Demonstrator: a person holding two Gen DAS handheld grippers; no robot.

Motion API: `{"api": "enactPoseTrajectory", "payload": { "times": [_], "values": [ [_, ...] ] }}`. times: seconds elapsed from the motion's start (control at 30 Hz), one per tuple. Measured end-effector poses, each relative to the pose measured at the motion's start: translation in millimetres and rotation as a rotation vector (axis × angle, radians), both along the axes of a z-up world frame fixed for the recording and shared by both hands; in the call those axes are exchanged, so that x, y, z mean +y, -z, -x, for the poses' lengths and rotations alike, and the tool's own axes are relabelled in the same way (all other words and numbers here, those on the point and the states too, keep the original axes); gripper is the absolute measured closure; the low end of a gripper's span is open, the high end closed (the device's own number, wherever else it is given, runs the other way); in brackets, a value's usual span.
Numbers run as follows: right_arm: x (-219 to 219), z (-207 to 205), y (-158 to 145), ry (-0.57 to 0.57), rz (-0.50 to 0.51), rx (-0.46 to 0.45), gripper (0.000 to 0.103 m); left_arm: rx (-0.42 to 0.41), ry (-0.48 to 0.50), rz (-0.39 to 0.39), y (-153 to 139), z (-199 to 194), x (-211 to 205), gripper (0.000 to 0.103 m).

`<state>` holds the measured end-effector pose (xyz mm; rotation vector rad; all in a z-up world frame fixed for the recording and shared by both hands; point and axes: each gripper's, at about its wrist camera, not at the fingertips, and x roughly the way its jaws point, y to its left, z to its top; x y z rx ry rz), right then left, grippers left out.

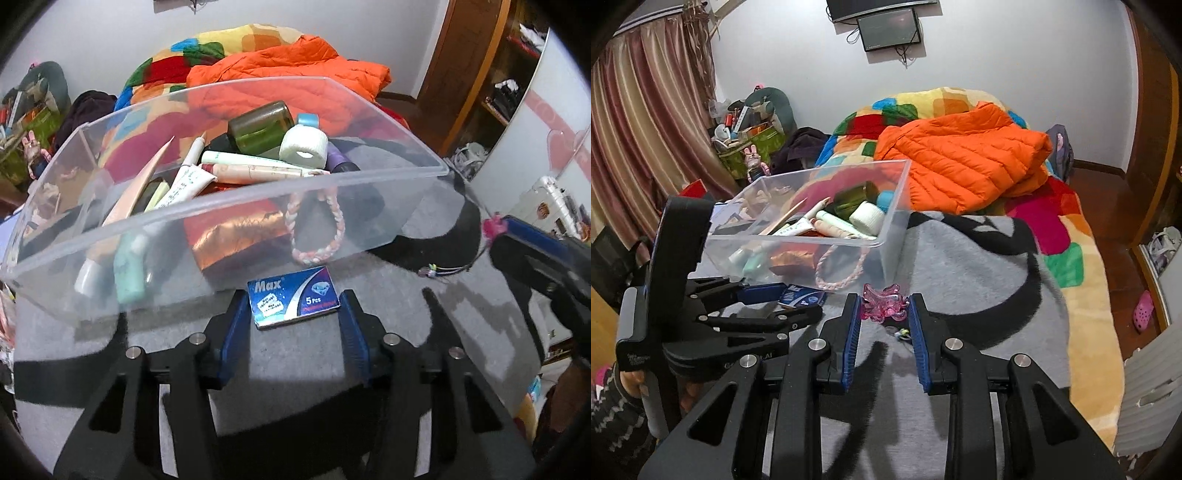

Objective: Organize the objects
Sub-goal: 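Grasp the pink hair clip with the right gripper while the left grasps the blue 'Max' box, then drop the 'Max' box and pink hair clip into the clear box, opening both grippers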

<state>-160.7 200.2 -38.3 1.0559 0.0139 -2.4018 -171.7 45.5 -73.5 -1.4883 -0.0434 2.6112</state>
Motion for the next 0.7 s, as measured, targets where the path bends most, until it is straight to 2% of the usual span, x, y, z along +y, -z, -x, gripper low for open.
{"api": "enactPoseTrajectory", "payload": {
  "times": [0.2, 0.5, 0.7],
  "values": [
    [-13.8, -2.1, -7.2, -0.028, 0.011, 0.012, 0.079, 0.025, -0.028, -0.050, -9.1, -16.9, -14.8, 0.054],
    [-33.9, 2.5, -37.3, -0.058, 0.056, 0.066, 0.079, 0.158, -0.048, -0.069, -54.3, -39.6, -34.7, 0.054],
    [-47.2, 7.2, -70.4, -0.064, 0.081, 0.132, 0.079, 0.241, -0.059, -0.081, -83.3, -44.7, -52.5, 0.054]
  ]
}}
